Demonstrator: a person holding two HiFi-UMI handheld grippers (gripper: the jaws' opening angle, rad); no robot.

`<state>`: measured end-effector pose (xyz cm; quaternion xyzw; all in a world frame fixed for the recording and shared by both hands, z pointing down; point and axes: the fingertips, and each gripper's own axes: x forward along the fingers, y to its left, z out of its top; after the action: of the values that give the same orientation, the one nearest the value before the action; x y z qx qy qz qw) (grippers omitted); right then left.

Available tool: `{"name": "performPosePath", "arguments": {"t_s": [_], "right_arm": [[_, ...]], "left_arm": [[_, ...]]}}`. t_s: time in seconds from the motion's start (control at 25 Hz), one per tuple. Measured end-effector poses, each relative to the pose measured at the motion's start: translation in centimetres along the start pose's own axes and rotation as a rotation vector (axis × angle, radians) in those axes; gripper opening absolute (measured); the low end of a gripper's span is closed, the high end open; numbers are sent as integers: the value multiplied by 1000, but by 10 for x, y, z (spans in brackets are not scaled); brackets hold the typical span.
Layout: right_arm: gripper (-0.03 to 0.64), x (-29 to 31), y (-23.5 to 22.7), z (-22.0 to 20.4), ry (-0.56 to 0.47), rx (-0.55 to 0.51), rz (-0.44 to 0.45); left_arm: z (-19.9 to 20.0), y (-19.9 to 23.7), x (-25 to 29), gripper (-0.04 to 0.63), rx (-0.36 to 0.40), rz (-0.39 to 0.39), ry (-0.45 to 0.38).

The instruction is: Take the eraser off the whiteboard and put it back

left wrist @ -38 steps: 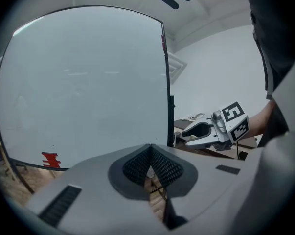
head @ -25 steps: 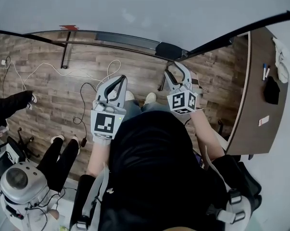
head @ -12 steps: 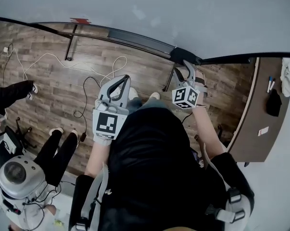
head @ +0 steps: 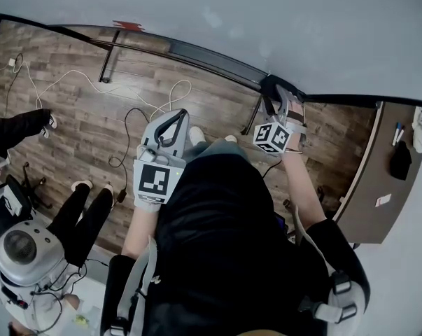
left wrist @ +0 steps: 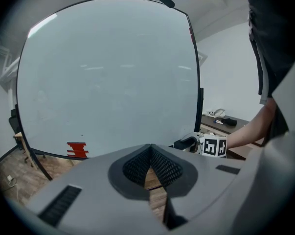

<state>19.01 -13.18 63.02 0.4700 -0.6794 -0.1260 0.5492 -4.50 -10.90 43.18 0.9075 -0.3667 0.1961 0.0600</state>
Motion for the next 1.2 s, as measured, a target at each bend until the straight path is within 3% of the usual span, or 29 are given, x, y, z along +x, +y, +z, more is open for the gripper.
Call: {"name": "performPosePath", "arguments": {"t_s": [0.6,1.2], "right_arm": [[221,20,-13,-1,87,-43,-77],[184,-1,-2,20,21,-69,-32]], "left_arm": [[-12,25,-14,8,-13,37,10],[-10,17,-24,8,-43,63,-13]]}}
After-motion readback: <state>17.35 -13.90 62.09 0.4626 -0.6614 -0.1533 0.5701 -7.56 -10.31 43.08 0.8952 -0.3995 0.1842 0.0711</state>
